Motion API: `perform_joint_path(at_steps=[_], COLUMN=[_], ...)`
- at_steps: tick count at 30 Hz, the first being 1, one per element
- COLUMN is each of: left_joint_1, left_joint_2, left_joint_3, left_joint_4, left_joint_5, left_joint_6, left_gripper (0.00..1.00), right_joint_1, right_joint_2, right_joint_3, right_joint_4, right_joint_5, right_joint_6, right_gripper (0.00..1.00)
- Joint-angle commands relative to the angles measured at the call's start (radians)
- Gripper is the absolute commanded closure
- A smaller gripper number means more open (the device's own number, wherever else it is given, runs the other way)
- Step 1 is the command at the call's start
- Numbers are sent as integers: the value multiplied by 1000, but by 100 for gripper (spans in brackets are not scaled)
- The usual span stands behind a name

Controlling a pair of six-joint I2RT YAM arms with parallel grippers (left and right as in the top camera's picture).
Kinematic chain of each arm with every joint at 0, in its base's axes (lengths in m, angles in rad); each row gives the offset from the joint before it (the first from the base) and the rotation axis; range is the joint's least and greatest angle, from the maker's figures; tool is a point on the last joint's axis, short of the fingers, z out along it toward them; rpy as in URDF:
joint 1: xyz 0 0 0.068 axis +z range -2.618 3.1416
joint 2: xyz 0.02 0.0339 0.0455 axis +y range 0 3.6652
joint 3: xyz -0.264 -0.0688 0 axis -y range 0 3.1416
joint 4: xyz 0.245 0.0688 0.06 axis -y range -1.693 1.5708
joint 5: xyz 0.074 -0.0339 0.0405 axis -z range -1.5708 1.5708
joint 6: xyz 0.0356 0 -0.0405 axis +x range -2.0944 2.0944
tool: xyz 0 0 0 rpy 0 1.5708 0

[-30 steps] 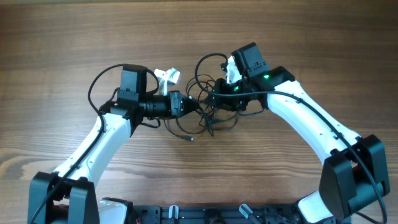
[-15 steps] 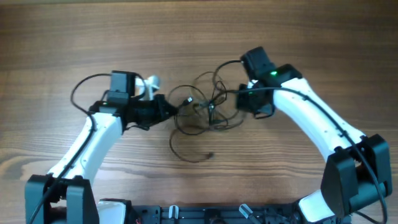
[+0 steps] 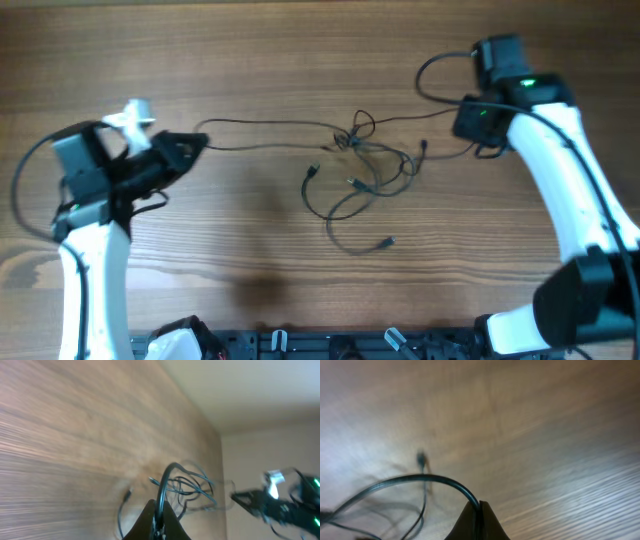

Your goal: Untangle cables

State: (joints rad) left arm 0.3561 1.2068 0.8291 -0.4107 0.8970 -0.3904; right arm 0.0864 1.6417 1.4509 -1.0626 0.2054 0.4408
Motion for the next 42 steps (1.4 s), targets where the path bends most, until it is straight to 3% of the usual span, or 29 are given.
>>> perform_joint_path(at_steps=[1, 4, 12, 21, 23, 25, 27, 30, 32, 33, 35, 37, 42], left_joint_1=[156, 248, 373, 404, 398, 370, 302, 154, 38, -9, -105, -218, -420], left_joint_2=[-78, -109, -113, -113, -113, -113, -113, -113, -113, -113, -111, -104, -51], left_joint_3=[3, 3, 3, 3, 3, 3, 3, 3, 3, 3, 3, 3, 3], left_joint_4=[0, -2, -6, -18, -21, -23, -22, -17, -16, -16, -16, -16, -2], left_joint_5=[19, 19, 19, 19, 28, 43, 45, 34, -30, -58, -110, -165, -173], left_joint_6=[-75, -101, -150, -150, -166, -192, -193, -164, -163, -163, -163, -163, -165], left_gripper=[96, 96, 96, 96, 96, 96, 96, 93, 78, 58, 36, 28, 27], right_joint_1=[-61, -106, -172, -271, -271, -271, -269, -241, -211, -194, -149, -104, -14], right_joint_2=[-124, -248, -419, -434, -434, -428, -411, -380, -369, -368, -369, -369, -369], right_joint_3=[142, 237, 238, 238, 238, 238, 238, 238, 238, 238, 238, 238, 238], right_joint_4=[-29, -5, 74, 78, 111, 168, 215, 229, 227, 227, 227, 227, 276], right_joint_5=[96, 178, 301, 264, 95, -228, -635, -945, -983, -991, -992, -992, -1009], right_joint_6=[-49, -47, 43, 112, 51, -93, -239, -311, -312, -320, -336, -333, -283], right_gripper=[96, 96, 96, 96, 96, 96, 95, 95, 95, 95, 95, 96, 96])
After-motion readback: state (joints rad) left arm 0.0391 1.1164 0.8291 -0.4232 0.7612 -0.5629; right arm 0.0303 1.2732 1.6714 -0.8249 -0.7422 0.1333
